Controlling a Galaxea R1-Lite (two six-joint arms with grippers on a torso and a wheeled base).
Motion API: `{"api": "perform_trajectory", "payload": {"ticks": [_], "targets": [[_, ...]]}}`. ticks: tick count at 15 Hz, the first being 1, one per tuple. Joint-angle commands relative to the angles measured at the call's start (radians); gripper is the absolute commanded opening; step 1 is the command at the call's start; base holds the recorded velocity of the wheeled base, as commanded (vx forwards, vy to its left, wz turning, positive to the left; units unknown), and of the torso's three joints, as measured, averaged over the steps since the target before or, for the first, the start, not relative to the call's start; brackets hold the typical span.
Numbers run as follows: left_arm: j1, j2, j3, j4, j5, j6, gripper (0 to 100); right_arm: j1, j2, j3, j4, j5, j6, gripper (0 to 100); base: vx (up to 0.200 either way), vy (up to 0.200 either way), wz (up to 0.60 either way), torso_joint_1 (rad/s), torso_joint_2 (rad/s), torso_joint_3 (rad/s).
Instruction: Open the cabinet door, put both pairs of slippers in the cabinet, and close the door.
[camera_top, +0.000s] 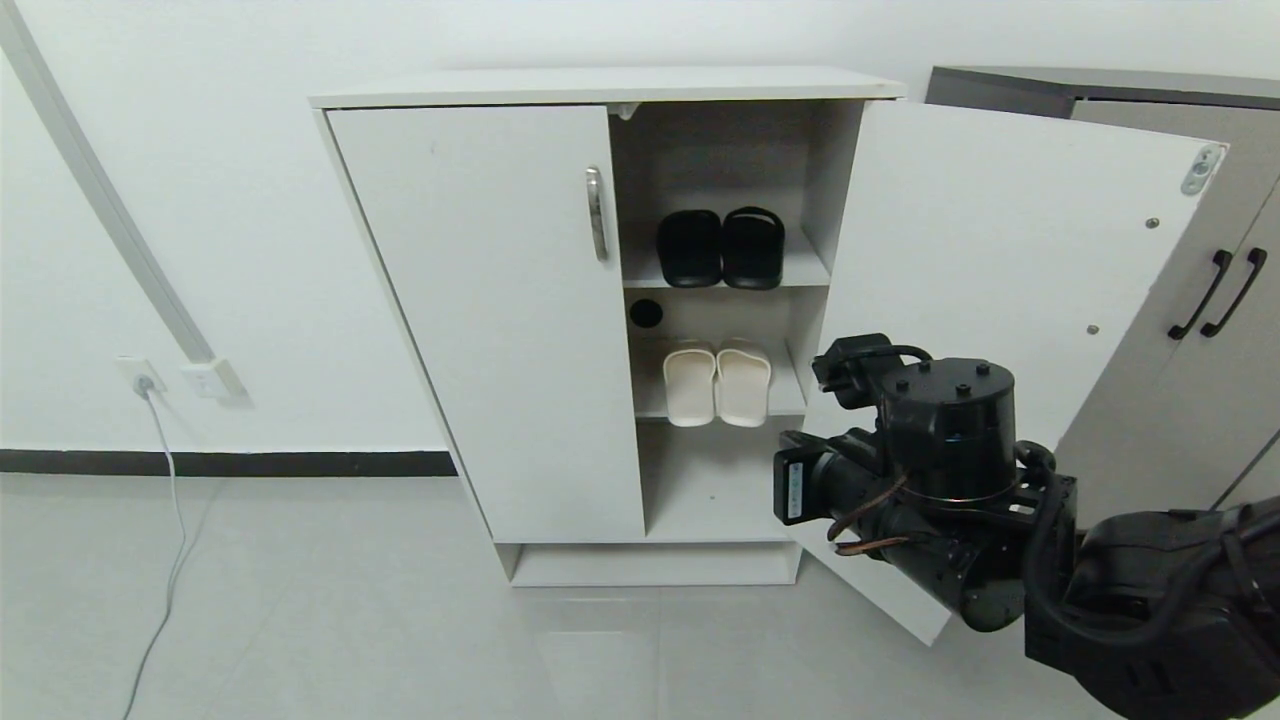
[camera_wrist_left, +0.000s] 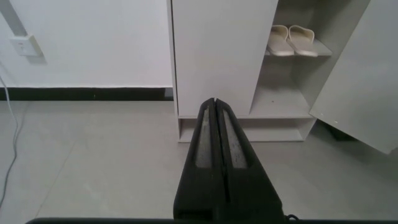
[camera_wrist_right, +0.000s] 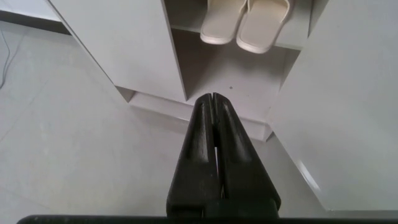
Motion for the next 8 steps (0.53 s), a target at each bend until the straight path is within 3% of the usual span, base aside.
{"api": "perform_trajectory", "payload": {"ticks": [1, 5, 8], "targets": [[0.001, 0.001, 0.000, 0.000, 0.000, 0.000, 0, 0.000, 0.005, 0.001, 0.000, 0.000, 0.000, 0, 0.000, 0.000, 0.00, 0.000, 0.00, 0.000], [0.001, 0.001, 0.000, 0.000, 0.000, 0.000, 0, 0.000, 0.005, 0.003, 0.000, 0.000, 0.000, 0, 0.000, 0.000, 0.00, -0.001, -0.01, -0.014], [0.001, 0.001, 0.000, 0.000, 0.000, 0.000, 0, 0.000, 0.006, 0.003, 0.000, 0.000, 0.000, 0, 0.000, 0.000, 0.00, 0.004, -0.18, -0.299]]}}
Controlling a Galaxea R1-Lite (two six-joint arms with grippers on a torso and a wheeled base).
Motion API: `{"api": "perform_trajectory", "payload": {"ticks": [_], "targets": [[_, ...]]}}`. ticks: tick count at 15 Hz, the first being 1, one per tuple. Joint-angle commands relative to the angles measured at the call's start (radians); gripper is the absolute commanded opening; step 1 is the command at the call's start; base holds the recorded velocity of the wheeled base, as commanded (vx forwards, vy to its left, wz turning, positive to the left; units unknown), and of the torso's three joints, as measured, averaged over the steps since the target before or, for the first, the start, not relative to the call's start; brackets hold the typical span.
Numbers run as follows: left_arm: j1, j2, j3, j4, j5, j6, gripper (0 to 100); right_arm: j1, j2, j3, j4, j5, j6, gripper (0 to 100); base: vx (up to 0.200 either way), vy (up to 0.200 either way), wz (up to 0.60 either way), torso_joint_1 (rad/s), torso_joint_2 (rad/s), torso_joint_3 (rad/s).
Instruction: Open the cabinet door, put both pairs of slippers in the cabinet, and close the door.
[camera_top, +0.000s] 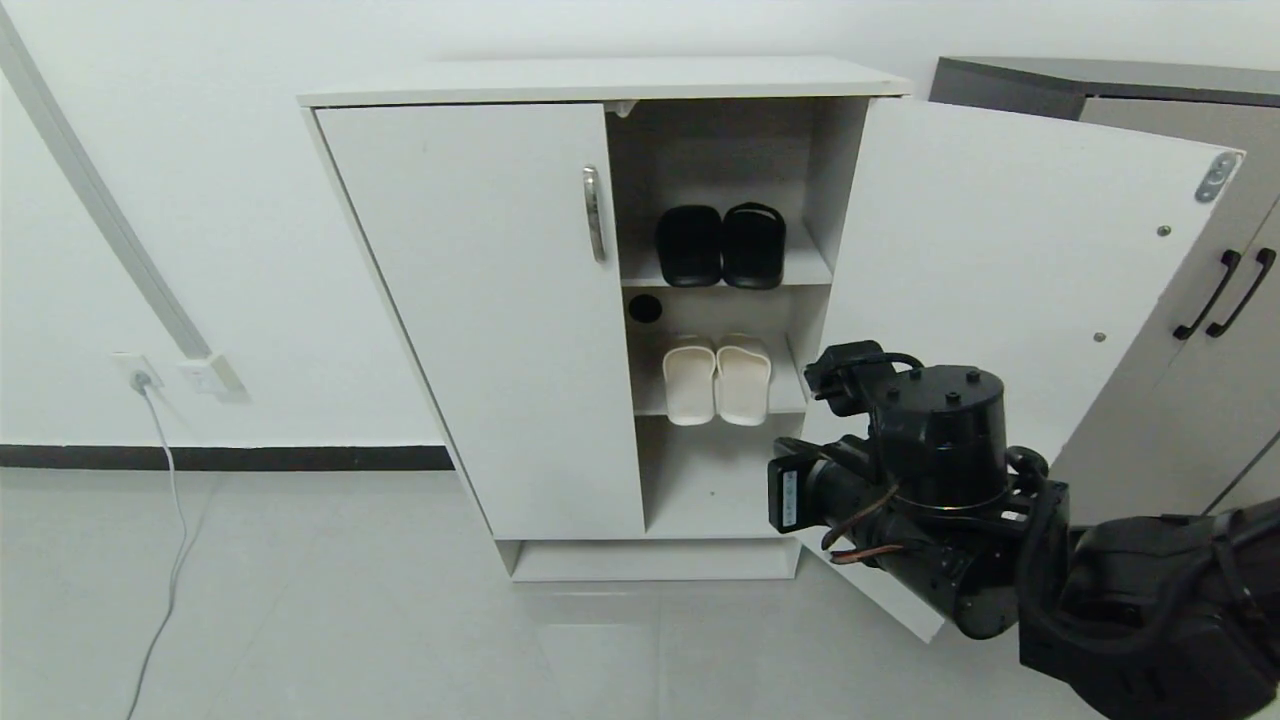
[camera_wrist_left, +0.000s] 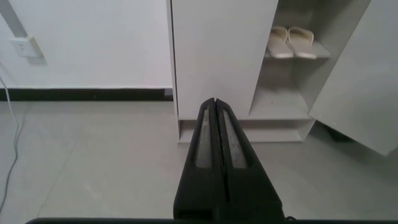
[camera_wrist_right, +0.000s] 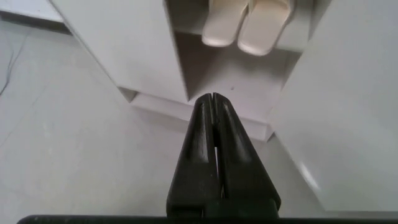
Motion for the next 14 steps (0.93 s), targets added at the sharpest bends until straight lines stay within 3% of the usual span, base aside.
{"api": "perform_trajectory", "payload": {"ticks": [1, 14], "targets": [[0.001, 0.001, 0.000, 0.000, 0.001, -0.001, 0, 0.000, 0.002, -0.001, -0.004, -0.001, 0.000, 0, 0.000, 0.000, 0.00, 0.032, -0.39, -0.373], [0.001, 0.001, 0.000, 0.000, 0.001, -0.001, 0, 0.000, 0.002, 0.002, -0.004, -0.002, -0.011, 0, 0.000, 0.000, 0.00, 0.107, -0.49, -0.346]]}}
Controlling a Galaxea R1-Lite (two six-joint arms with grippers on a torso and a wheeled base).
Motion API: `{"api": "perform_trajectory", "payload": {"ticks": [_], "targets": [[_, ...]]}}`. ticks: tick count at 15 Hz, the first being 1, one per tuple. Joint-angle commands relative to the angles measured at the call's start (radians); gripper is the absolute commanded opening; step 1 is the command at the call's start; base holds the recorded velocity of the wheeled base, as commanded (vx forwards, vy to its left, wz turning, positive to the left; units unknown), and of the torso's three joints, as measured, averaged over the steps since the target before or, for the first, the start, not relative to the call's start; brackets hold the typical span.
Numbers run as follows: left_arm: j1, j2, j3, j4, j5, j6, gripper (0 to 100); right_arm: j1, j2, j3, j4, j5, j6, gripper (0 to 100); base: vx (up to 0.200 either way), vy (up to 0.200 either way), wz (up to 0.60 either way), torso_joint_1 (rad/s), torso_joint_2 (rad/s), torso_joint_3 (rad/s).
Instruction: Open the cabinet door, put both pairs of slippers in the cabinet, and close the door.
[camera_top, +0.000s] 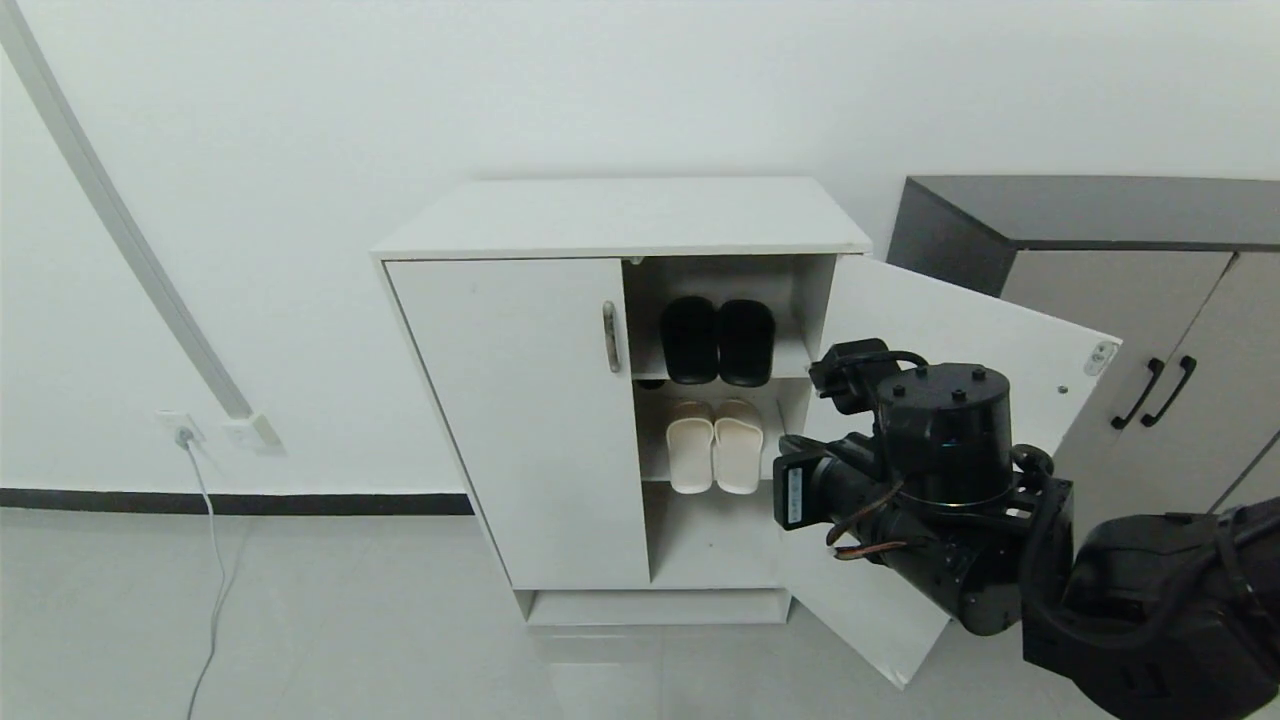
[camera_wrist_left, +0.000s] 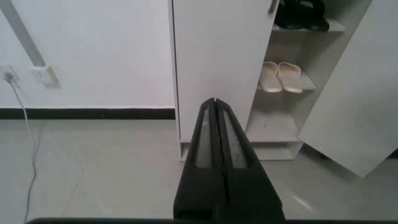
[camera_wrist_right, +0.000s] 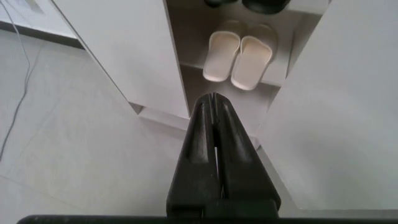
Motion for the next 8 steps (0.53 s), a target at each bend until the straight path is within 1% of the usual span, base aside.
{"api": "perform_trajectory", "payload": {"ticks": [1, 8], "targets": [[0.000, 0.001, 0.000, 0.000, 0.000, 0.000, 0, 0.001, 0.002, 0.002, 0.000, 0.000, -0.001, 0, 0.000, 0.000, 0.00, 0.178, -0.48, -0.310], [0.000, 0.001, 0.000, 0.000, 0.000, 0.000, 0, 0.001, 0.002, 0.006, 0.000, 0.000, -0.001, 0, 0.000, 0.000, 0.00, 0.198, -0.51, -0.317]]}}
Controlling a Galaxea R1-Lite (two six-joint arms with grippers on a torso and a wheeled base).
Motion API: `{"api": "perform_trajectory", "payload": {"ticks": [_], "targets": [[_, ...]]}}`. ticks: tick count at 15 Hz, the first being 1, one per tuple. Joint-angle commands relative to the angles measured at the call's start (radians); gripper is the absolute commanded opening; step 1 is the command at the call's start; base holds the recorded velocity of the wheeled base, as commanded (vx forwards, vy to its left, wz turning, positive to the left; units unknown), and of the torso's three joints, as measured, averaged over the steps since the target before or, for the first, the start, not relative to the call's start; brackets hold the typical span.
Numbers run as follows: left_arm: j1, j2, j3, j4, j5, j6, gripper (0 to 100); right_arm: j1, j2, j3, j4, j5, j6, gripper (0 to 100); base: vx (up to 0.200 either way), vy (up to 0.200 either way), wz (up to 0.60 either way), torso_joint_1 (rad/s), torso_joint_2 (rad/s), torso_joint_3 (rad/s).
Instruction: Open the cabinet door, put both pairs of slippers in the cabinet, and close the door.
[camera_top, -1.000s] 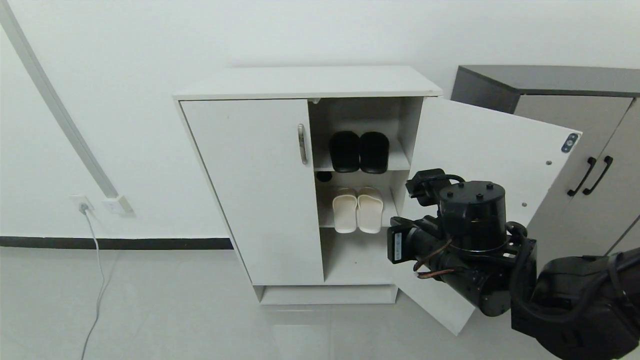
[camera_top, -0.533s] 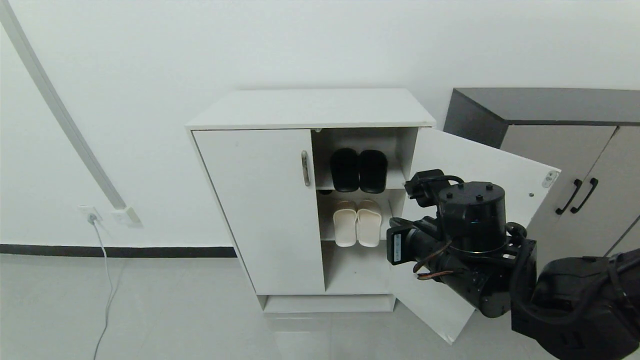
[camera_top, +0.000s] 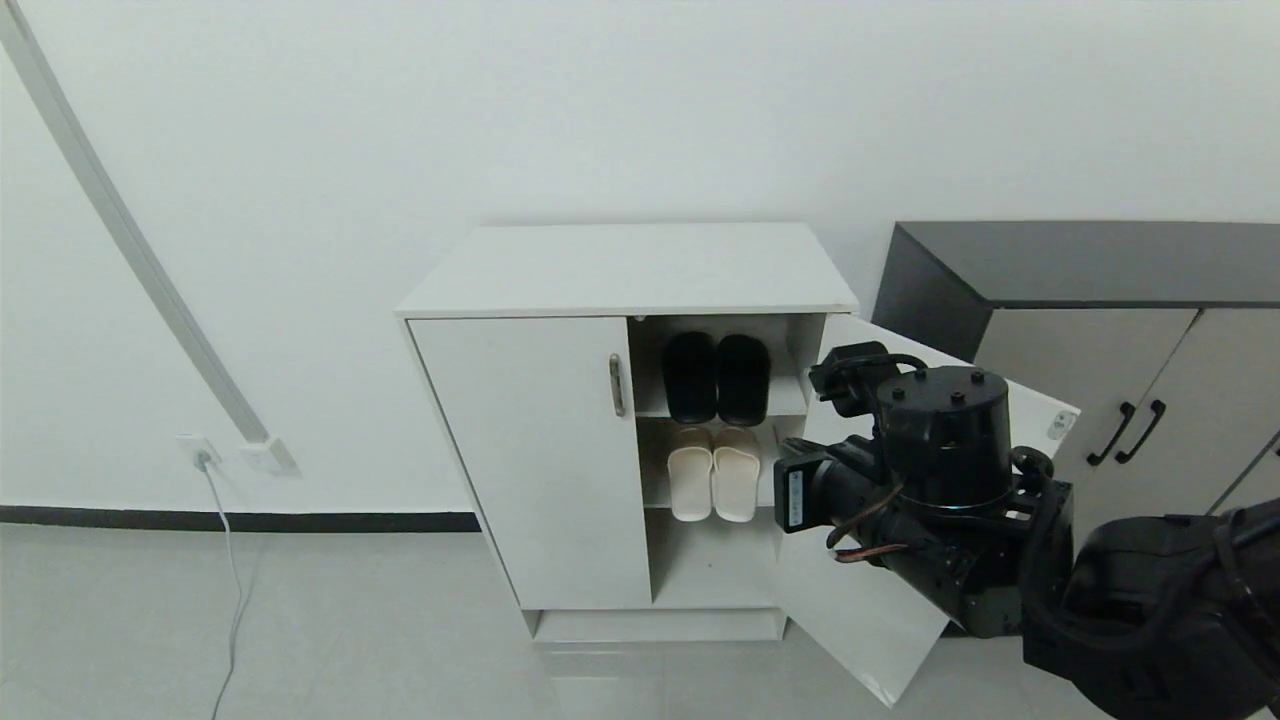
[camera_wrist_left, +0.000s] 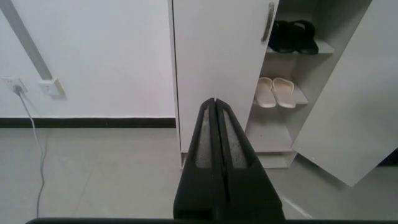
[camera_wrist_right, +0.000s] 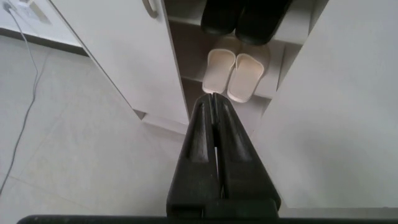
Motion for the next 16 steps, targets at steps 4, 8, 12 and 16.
{"api": "perform_trajectory", "payload": {"ticks": [4, 8, 12, 16], "targets": [[0.000, 0.001, 0.000, 0.000, 0.002, 0.000, 0, 0.000, 0.002, 0.001, 0.000, 0.000, 0.000, 0, 0.000, 0.000, 0.00, 0.227, -0.55, -0.320], [0.000, 0.001, 0.000, 0.000, 0.000, 0.001, 0, -0.018, 0.002, -0.003, 0.000, 0.001, -0.003, 0, 0.000, 0.000, 0.00, 0.181, -0.44, -0.249], [0.000, 0.001, 0.000, 0.000, 0.000, 0.001, 0, -0.029, -0.011, 0.001, -0.013, 0.004, -0.014, 0, 0.000, 0.000, 0.00, 0.021, -0.04, -0.027], [0.000, 0.001, 0.000, 0.000, -0.001, 0.004, 0, -0.043, -0.012, 0.011, -0.013, 0.004, -0.020, 0, 0.000, 0.000, 0.00, 0.000, 0.00, 0.000]]}}
